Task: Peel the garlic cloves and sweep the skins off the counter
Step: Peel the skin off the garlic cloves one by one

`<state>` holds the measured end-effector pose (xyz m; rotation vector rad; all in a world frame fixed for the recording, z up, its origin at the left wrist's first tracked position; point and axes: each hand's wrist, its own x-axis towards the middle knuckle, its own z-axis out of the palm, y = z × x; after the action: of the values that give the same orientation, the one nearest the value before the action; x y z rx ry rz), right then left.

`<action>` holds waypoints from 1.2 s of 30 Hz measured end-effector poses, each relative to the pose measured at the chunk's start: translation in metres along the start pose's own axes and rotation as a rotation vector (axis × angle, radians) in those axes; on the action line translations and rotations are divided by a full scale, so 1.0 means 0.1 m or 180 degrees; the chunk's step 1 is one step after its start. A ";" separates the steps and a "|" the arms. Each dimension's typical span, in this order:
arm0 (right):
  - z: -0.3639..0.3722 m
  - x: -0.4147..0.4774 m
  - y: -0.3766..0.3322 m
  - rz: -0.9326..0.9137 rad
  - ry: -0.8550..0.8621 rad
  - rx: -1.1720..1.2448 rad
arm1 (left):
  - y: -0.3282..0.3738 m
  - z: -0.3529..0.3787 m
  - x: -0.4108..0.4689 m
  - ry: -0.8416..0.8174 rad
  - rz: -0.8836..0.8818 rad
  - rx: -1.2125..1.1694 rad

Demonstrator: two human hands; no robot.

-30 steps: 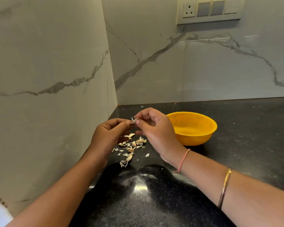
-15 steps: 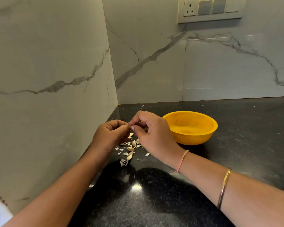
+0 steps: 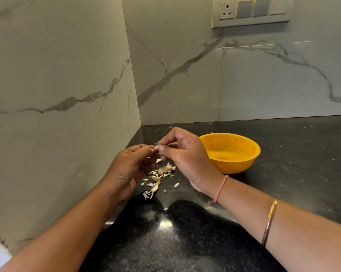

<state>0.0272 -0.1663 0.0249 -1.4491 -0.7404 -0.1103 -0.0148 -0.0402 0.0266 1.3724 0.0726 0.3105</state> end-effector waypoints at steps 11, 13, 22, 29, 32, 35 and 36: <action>-0.01 0.02 0.02 0.0558 -0.0021 0.1038 | -0.02 -0.03 0.01 0.0476 0.0196 0.0294; -0.01 0.01 0.03 0.0554 -0.0042 0.0954 | -0.03 -0.05 0.02 0.0611 0.0254 0.0489; -0.02 0.01 0.05 0.0512 0.0145 0.0486 | -0.01 -0.03 -0.01 0.0230 0.0760 0.0716; -0.01 -0.01 0.04 0.0261 0.0080 0.0126 | -0.04 -0.02 0.01 0.0282 0.0741 0.0810; 0.00 -0.01 0.06 0.0099 0.0048 -0.0117 | -0.04 -0.01 0.00 0.0290 0.0698 0.0758; 0.02 -0.01 0.10 -0.0072 0.0076 -0.0443 | -0.04 -0.02 0.01 0.0349 0.0639 0.0762; 0.02 -0.02 0.10 -0.0108 0.0084 -0.0499 | -0.05 -0.02 0.01 0.0358 0.0628 0.0769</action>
<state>0.0303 -0.1631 0.0151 -1.5812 -0.7481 -0.2172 -0.0132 -0.0389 0.0217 1.6046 0.0698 0.5587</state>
